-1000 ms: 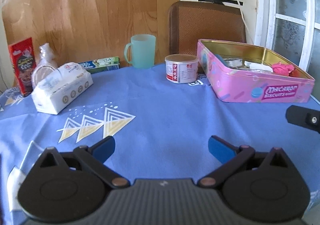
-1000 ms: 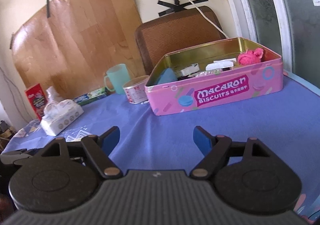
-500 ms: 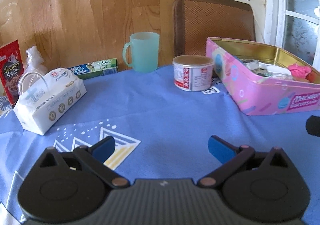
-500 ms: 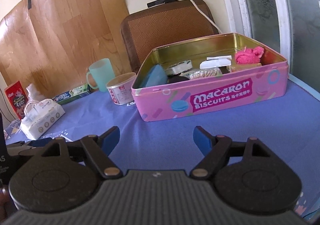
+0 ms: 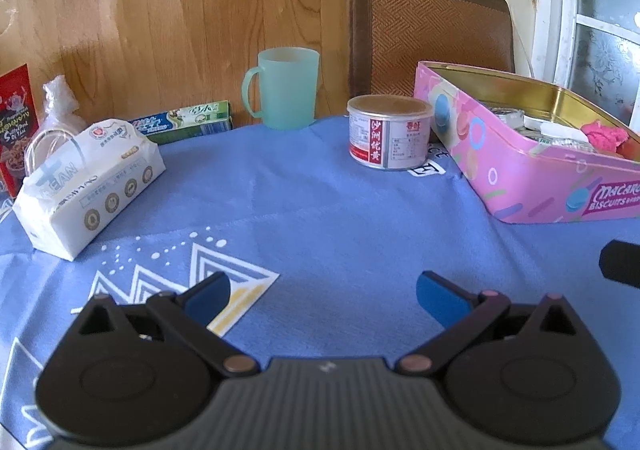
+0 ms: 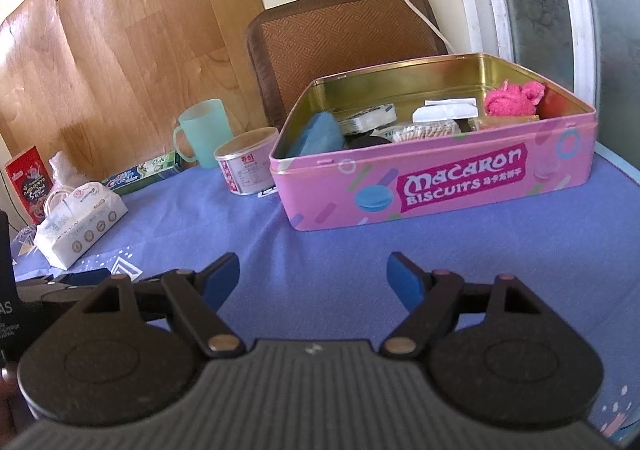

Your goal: Organize soft objects

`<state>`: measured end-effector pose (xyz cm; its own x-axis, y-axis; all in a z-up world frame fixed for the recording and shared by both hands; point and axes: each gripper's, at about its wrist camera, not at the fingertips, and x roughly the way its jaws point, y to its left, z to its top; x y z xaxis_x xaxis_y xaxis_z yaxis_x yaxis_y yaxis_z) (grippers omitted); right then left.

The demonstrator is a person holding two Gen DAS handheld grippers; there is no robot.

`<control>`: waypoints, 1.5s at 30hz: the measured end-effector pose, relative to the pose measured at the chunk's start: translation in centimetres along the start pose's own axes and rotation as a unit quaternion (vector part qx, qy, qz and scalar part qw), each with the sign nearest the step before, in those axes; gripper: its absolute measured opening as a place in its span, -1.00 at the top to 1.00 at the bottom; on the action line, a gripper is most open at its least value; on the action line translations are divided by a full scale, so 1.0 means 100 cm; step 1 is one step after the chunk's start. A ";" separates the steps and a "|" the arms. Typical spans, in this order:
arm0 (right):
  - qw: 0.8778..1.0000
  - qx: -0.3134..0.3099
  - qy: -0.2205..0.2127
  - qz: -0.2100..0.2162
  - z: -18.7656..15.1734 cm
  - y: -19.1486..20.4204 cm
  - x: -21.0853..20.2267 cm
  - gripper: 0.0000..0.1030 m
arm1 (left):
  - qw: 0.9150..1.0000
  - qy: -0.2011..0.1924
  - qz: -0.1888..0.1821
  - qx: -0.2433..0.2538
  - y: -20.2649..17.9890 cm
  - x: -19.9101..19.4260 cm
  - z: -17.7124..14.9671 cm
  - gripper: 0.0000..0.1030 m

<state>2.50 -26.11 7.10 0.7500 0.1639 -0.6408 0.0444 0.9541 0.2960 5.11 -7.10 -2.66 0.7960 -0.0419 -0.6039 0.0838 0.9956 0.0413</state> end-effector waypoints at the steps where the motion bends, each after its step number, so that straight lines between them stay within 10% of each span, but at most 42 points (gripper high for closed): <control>1: 1.000 0.000 0.000 0.000 0.000 0.000 0.000 -0.60 | 1.000 0.002 0.000 0.001 0.000 0.001 0.000 -1.00; 45: 1.000 -0.019 -0.008 0.003 -0.008 0.020 0.001 -0.60 | 1.000 0.005 -0.019 -0.004 -0.001 -0.008 -0.006 -0.99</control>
<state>2.13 -23.94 7.08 0.7613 0.1660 -0.6268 0.0148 0.9619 0.2729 4.14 -7.08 -2.67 0.7862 -0.0791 -0.6129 0.1087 0.9940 0.0111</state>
